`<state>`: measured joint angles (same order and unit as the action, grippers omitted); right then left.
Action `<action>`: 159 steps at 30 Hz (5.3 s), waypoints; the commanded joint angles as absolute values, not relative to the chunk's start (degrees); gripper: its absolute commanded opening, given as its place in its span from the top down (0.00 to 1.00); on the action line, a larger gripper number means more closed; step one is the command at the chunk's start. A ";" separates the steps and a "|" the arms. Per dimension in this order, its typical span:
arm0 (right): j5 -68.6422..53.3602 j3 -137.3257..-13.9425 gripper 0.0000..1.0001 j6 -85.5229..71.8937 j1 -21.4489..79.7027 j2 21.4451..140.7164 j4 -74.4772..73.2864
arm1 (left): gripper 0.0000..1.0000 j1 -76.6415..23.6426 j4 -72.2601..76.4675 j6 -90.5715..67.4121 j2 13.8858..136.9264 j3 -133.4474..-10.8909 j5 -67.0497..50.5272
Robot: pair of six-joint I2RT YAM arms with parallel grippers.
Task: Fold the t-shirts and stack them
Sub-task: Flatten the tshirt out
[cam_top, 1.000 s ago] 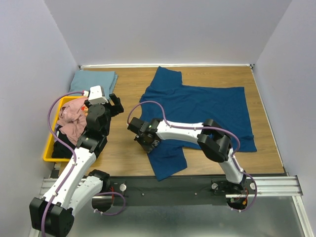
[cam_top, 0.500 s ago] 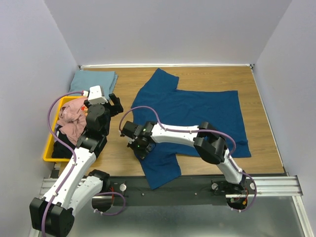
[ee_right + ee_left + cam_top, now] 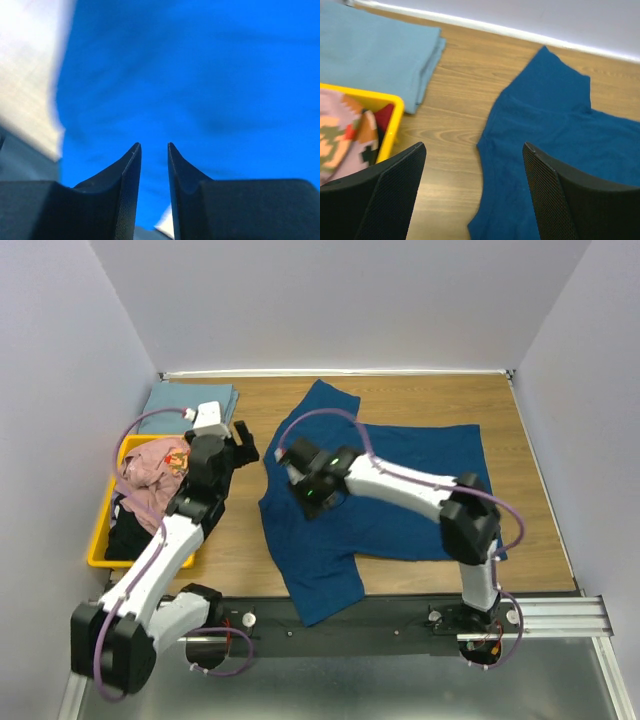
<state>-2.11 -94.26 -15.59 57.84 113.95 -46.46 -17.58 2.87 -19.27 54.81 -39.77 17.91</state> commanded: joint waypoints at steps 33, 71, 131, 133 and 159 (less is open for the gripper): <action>-2.46 -90.52 0.61 -24.79 -9.67 123.13 -18.37 | 0.48 -17.23 -8.96 -19.95 127.88 -94.21 -4.14; 1.11 -73.97 0.48 -28.20 -10.98 99.64 -19.07 | 0.24 -16.08 -9.76 -19.60 99.26 -89.67 -0.44; 9.23 -43.95 0.97 -37.08 -27.33 72.34 -41.92 | 0.24 -19.07 -3.25 -13.36 51.77 -42.27 19.95; 8.97 -42.37 0.96 -37.70 -27.51 71.72 -42.54 | 0.24 -19.07 -3.34 -13.36 51.77 -42.10 20.04; -4.20 -46.32 0.76 -29.45 -27.60 75.40 -39.12 | 0.24 -19.07 -3.52 -13.45 53.44 -42.19 19.60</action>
<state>1.39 -44.99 -33.34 -27.24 73.78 -41.85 -18.87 -3.07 -13.89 52.90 -42.35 18.46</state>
